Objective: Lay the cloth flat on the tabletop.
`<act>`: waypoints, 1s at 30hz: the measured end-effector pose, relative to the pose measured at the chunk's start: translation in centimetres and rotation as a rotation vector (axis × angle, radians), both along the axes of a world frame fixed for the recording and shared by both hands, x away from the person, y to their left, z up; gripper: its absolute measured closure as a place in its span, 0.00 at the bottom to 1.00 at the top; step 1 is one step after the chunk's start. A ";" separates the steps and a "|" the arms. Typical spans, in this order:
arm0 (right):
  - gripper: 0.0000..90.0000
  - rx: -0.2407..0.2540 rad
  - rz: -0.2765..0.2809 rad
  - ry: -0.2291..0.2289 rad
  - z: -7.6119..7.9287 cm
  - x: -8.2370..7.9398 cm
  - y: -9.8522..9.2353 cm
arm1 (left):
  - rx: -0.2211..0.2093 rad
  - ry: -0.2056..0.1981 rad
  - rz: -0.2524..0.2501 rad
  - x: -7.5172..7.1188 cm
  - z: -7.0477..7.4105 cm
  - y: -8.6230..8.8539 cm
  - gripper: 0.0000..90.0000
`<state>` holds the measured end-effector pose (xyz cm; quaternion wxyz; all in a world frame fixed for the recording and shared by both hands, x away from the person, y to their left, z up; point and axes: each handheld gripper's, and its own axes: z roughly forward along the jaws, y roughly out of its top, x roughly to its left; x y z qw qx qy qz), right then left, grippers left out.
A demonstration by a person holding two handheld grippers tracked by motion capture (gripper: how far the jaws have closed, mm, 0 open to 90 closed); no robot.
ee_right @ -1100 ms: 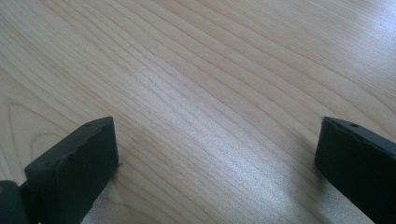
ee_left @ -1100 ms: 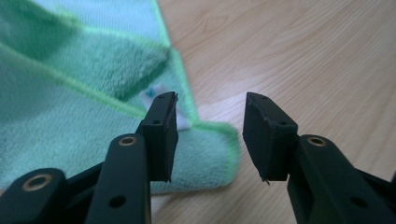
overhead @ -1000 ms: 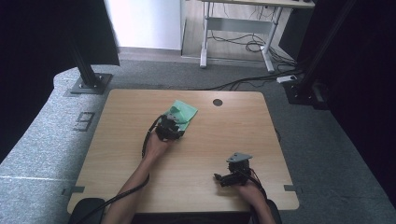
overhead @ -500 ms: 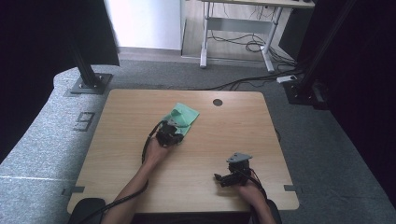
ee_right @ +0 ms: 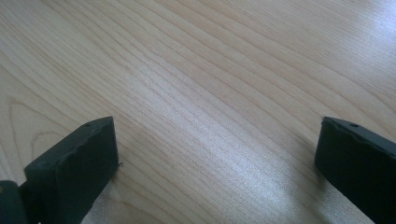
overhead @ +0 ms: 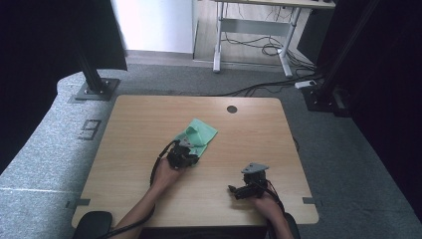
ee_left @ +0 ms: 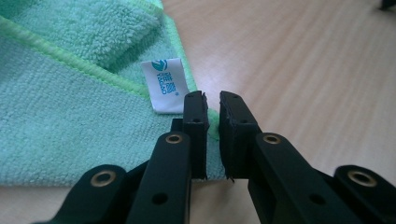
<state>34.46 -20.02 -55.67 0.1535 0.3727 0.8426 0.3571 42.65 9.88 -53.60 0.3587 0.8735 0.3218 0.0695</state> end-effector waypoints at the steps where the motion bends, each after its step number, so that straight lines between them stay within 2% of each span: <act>1: 0.00 0.000 0.000 0.000 0.0 0.0 0.0 | -0.009 0.006 -0.007 -0.7 -0.1 0.0 0.90; 6: 0.00 0.000 0.000 0.000 0.0 0.0 0.0 | -0.021 0.014 -0.024 -1.9 -0.1 -0.1 0.90; 7: 0.00 0.000 0.000 0.000 0.0 0.0 0.0 | -0.037 0.020 -0.037 -2.6 -0.2 -0.1 0.89; 11: 0.00 0.000 0.000 0.000 0.0 0.0 0.0 | -0.052 0.029 -0.051 -3.8 -0.3 -0.2 0.89; 12: 0.00 0.000 0.000 0.000 0.0 0.0 0.0 | -0.052 0.029 -0.051 -3.8 -0.3 -0.2 0.89; 17: 0.00 0.000 0.000 0.000 0.0 0.0 0.0 | -0.043 0.040 -0.092 -5.8 -0.1 -0.3 0.88; 20: 0.00 -0.001 0.000 -0.001 0.0 0.0 0.0 | -0.044 0.040 -0.104 -6.5 -0.3 -0.2 0.87; 22: 0.00 -0.001 0.000 -0.001 0.0 0.0 0.0 | -0.052 0.041 -0.104 -6.6 -0.3 -0.2 0.82; 24: 0.00 -0.001 0.000 -0.001 0.0 0.0 0.0 | -0.063 0.039 -0.109 -6.6 -0.1 -0.2 0.70; 25: 0.00 -0.001 0.000 -0.001 0.0 0.0 0.0 | -0.057 0.009 -0.114 -6.6 0.6 -0.2 0.66; 26: 0.00 -0.001 0.000 0.000 0.0 0.0 0.0 | -0.068 -0.001 -0.120 -6.5 1.2 -0.1 0.63; 28: 0.00 -0.001 0.000 -0.001 0.0 0.0 0.0 | -0.079 -0.006 -0.119 -6.3 1.7 -0.1 0.59; 29: 0.00 0.000 0.000 0.000 0.0 0.0 0.0 | -0.086 -0.019 -0.120 -6.0 2.6 0.0 0.58; 30: 0.00 0.000 0.000 0.000 0.0 0.0 0.0 | -0.086 -0.019 -0.120 -6.0 2.6 0.0 0.57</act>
